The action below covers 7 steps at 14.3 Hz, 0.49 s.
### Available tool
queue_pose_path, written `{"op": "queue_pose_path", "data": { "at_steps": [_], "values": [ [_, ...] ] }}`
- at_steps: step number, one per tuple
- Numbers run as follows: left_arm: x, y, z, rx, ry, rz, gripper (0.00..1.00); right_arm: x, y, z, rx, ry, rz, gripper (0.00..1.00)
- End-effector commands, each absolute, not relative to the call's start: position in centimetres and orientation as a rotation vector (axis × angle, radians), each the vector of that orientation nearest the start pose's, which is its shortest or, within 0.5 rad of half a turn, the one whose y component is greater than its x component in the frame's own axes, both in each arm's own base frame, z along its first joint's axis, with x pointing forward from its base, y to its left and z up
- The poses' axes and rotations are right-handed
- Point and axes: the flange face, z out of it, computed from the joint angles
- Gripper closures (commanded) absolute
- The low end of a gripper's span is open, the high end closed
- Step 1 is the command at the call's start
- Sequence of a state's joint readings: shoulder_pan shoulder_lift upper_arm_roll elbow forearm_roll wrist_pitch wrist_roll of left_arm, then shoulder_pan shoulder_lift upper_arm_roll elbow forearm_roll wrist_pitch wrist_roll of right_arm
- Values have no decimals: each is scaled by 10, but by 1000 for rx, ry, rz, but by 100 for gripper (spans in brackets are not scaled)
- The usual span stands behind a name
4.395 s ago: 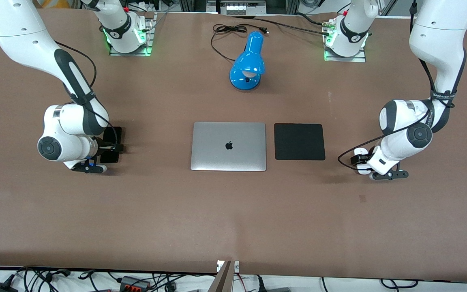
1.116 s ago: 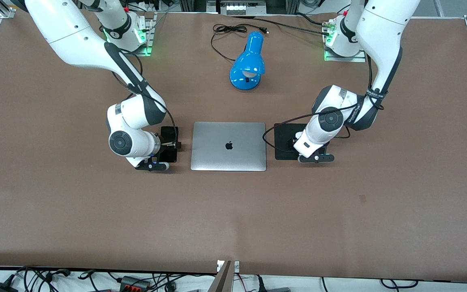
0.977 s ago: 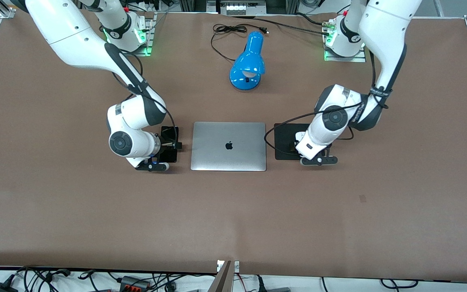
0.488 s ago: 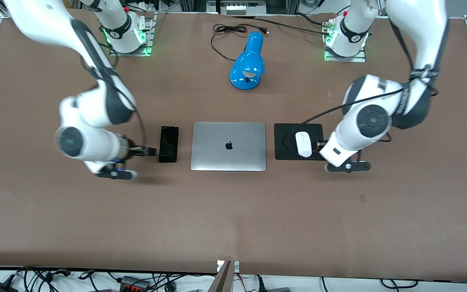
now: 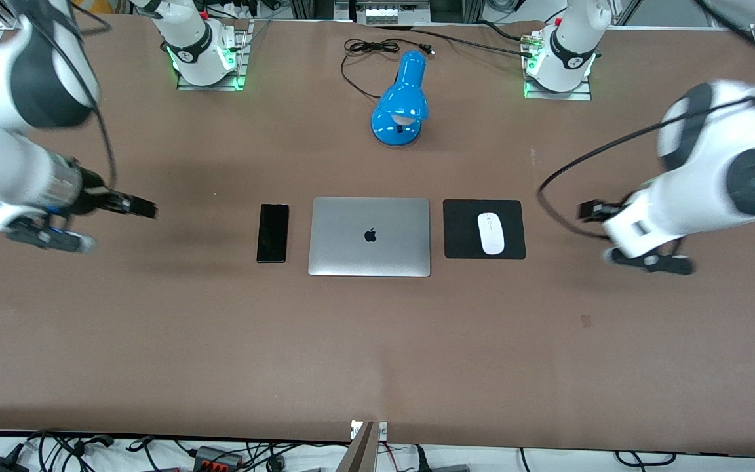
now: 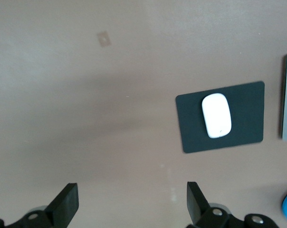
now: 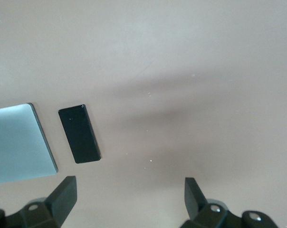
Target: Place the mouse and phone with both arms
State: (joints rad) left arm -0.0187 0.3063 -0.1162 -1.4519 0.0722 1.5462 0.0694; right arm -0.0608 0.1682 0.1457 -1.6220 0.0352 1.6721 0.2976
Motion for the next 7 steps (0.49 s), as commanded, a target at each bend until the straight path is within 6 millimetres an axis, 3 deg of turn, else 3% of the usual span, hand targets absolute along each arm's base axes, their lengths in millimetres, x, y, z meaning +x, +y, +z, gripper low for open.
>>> {"op": "queue_pose_path", "data": {
  "at_steps": [1, 2, 3, 4, 7],
  "values": [
    [607, -51, 552, -3055, 436, 213, 0, 572, 10, 559, -3091, 333, 144, 0],
    [608, -50, 561, -3063, 426, 183, 0, 565, -5, 576, -3089, 278, 95, 0],
    [612, -51, 586, -3061, 418, 102, 0, 562, -10, 584, -3102, 167, 63, 0],
    [617, -53, 595, -3065, 411, 68, 0, 561, -17, 589, -3107, 54, 61, 0],
    [624, -41, 605, -3096, 340, 20, 0, 545, -50, 624, -3099, 136, 182, 0]
  ]
}}
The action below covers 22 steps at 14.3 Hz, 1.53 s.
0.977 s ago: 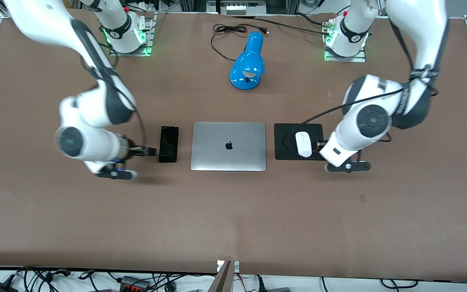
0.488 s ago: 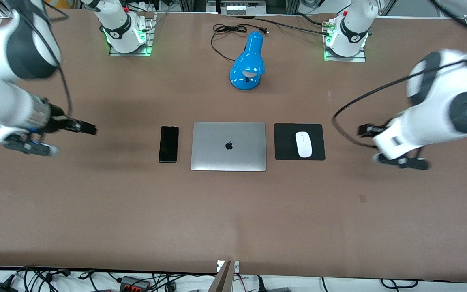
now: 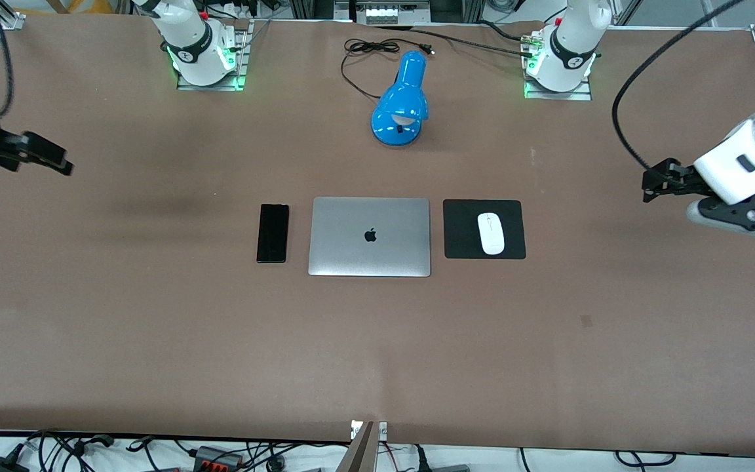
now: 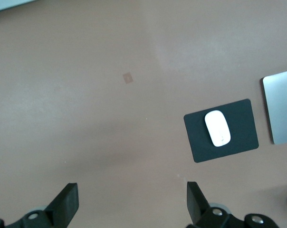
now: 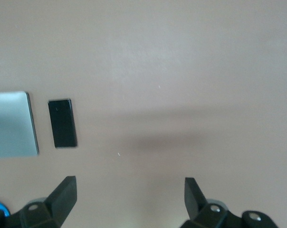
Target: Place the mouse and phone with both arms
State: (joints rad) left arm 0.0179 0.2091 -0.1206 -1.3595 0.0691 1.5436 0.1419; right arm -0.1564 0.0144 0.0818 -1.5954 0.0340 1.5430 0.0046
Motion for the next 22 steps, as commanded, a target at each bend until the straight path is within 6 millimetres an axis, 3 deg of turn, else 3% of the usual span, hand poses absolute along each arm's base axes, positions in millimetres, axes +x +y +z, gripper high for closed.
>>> {"op": "queue_pose_path", "data": {
  "at_steps": [1, 4, 7, 8, 12, 15, 17, 19, 20, 22],
  "values": [
    [624, -41, 606, -3096, 296, 17, 0, 541, -54, 628, -3087, 164, 236, 0],
    [594, -56, 609, -3100, 98, 14, 0, 542, -66, 635, -3093, 273, 173, 0],
    [549, -53, 591, -3090, 74, -154, 0, 540, -83, 638, -3083, 329, 147, 0],
    [540, -52, 592, -3087, 57, -145, 0, 535, -99, 642, -3078, 373, 136, 0],
    [536, -46, 606, -3089, 33, 18, 0, 537, -127, 635, -3067, 432, 121, 0],
    [544, -44, 617, -3149, 8, 81, 0, 548, -95, 643, -3088, 353, 61, 0],
    [547, -45, 620, -3152, 15, 93, 0, 557, -86, 650, -3095, 314, -53, 0],
    [549, -45, 618, -3152, 18, 98, 0, 564, -86, 649, -3089, 289, -128, 0],
    [549, -44, 618, -3152, 20, 98, 0, 568, -69, 636, -3090, 217, -104, 0],
    [549, -45, 618, -3151, 27, 98, 0, 567, -58, 632, -3092, 174, -80, 0]
  ]
}}
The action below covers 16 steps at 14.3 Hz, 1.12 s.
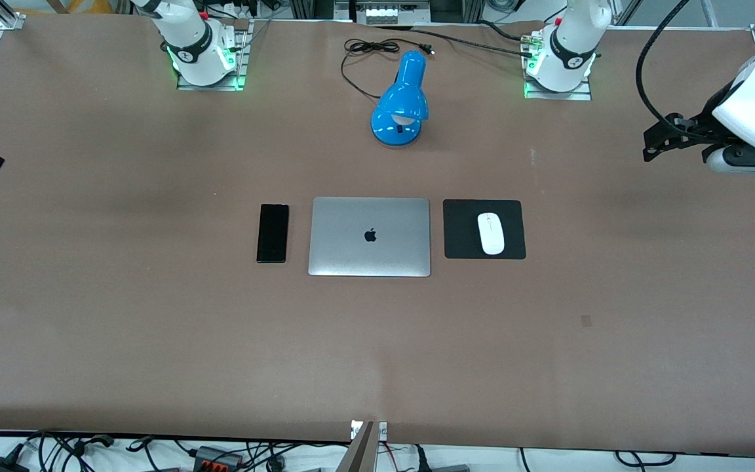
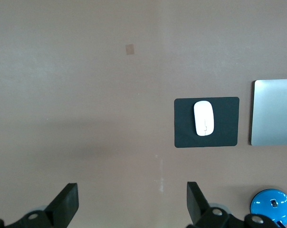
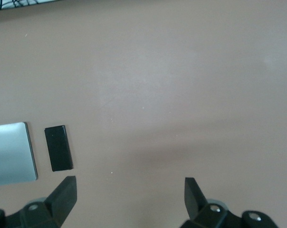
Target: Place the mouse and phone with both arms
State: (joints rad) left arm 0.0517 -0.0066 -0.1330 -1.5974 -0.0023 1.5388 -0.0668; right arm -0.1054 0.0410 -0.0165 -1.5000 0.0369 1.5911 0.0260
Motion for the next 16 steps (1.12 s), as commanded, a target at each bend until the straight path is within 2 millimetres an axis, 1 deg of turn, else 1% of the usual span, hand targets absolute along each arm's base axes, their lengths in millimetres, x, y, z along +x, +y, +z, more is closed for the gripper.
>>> {"op": "queue_pose_path", "data": {
  "at_steps": [1, 4, 6, 7, 9, 11, 12, 15, 16],
  "values": [
    [549, -45, 618, -3151, 30, 100, 0, 569, -51, 632, -3092, 160, -84, 0],
    [549, -45, 618, -3151, 32, 100, 0, 576, -52, 621, -3071, 167, -64, 0],
    [549, -45, 618, -3150, 32, 103, 0, 577, -45, 619, -3074, 172, -51, 0],
    [549, -45, 618, -3150, 32, 103, 0, 580, -44, 614, -3089, 163, -40, 0],
    [549, -45, 618, -3151, 35, 103, 0, 582, -55, 612, -3174, 169, -40, 0],
    [549, -45, 618, -3151, 35, 103, 0, 582, -59, 603, -3168, 188, 11, 0],
    [549, -48, 618, -3150, 42, 103, 0, 580, -61, 601, -3165, 215, 37, 0],
    [549, -50, 618, -3150, 47, 103, 0, 576, -64, 602, -3146, 412, 69, 0],
    [549, -49, 618, -3150, 44, 103, 0, 575, -63, 601, -3146, 417, 81, 0]
  ]
}}
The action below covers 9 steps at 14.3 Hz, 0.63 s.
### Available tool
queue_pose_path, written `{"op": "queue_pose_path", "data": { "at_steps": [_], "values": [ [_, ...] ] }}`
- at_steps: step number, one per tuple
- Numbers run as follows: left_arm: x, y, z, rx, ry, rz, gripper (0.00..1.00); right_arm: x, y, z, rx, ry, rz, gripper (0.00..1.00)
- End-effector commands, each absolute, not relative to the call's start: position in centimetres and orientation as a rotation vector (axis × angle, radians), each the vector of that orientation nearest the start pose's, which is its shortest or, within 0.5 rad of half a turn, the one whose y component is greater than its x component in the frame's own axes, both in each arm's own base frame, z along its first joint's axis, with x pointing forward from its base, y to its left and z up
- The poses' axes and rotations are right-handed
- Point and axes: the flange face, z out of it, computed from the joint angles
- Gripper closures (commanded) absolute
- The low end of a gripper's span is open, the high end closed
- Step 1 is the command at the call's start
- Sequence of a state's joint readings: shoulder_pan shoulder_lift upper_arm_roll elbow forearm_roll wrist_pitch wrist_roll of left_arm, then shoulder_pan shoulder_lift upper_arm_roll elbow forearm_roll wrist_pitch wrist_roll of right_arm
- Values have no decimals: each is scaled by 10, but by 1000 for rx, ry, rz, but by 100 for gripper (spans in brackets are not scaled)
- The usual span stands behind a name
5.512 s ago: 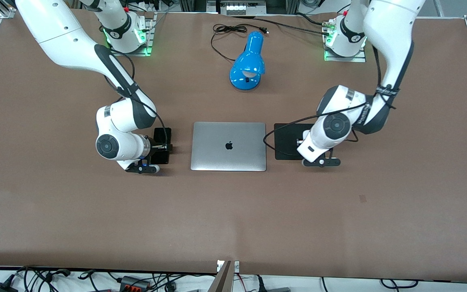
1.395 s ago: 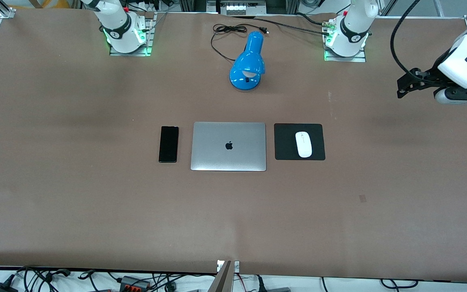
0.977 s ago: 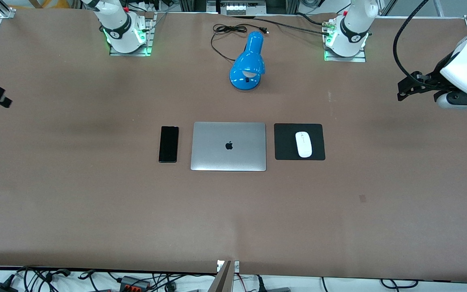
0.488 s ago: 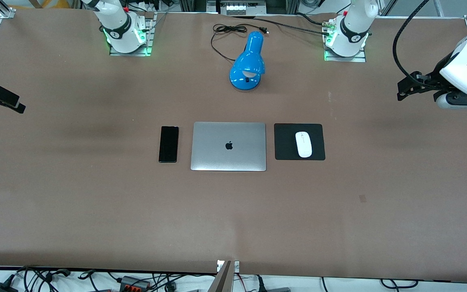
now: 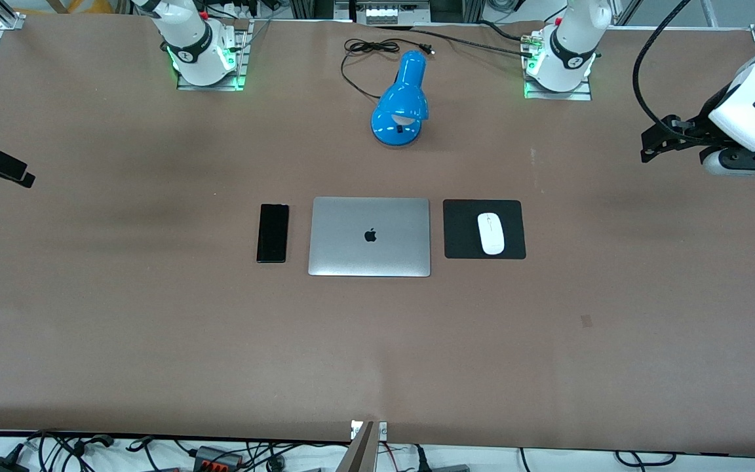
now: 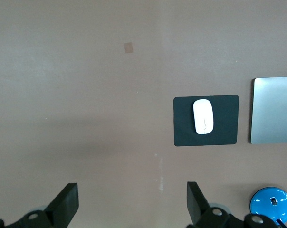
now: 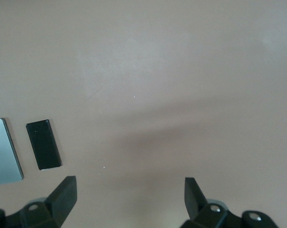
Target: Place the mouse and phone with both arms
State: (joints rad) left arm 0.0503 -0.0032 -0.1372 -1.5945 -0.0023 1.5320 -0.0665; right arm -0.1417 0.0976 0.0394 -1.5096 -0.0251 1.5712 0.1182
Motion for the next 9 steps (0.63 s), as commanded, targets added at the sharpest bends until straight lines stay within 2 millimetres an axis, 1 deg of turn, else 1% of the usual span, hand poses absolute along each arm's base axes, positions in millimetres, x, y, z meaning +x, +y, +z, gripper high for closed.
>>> {"op": "queue_pose_path", "data": {
  "at_steps": [1, 5, 9],
  "values": [
    [549, -49, 618, -3150, 42, 103, 0, 575, -60, 601, -3147, 408, 83, 0],
    [549, -49, 618, -3150, 42, 103, 0, 572, -64, 600, -3148, 406, 118, 0],
    [549, -49, 618, -3150, 42, 103, 0, 574, -60, 600, -3149, 384, 106, 0]
  ]
}}
